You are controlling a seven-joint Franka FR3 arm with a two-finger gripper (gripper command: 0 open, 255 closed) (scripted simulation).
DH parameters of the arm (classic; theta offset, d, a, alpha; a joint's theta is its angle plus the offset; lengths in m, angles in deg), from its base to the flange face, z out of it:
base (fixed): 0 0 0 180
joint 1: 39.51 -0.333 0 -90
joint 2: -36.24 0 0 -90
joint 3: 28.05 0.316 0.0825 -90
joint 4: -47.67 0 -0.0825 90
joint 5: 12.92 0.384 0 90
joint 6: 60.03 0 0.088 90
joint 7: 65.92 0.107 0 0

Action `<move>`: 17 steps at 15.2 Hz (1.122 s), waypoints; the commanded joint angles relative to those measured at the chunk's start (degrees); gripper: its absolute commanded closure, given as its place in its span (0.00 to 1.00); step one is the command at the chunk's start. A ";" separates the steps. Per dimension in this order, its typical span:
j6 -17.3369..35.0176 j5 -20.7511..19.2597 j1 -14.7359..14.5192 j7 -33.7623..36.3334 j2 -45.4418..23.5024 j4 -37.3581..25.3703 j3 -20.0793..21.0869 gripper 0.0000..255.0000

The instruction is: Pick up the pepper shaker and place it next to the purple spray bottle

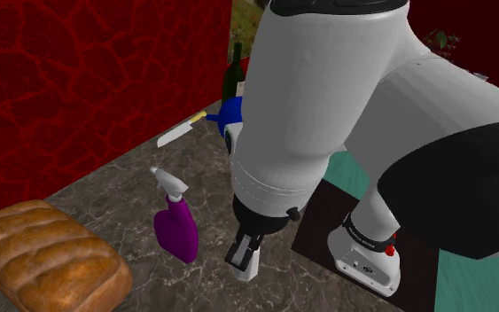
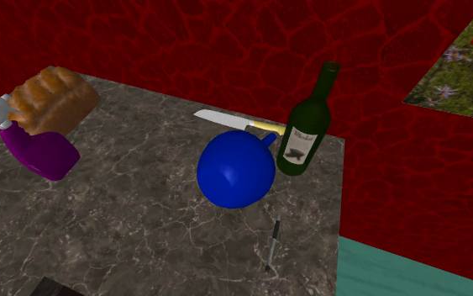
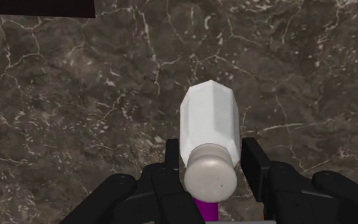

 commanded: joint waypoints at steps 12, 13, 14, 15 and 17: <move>11.23 -0.86 1.05 2.28 -4.99 6.58 3.63 1.00; 12.12 -1.04 1.20 2.53 -5.51 7.00 3.95 1.00; 13.59 -1.37 1.48 2.98 -6.40 7.66 4.50 1.00; 13.59 -1.37 1.47 2.98 -6.40 7.66 4.50 1.00; 13.59 -1.37 1.47 2.98 -6.40 7.66 4.49 1.00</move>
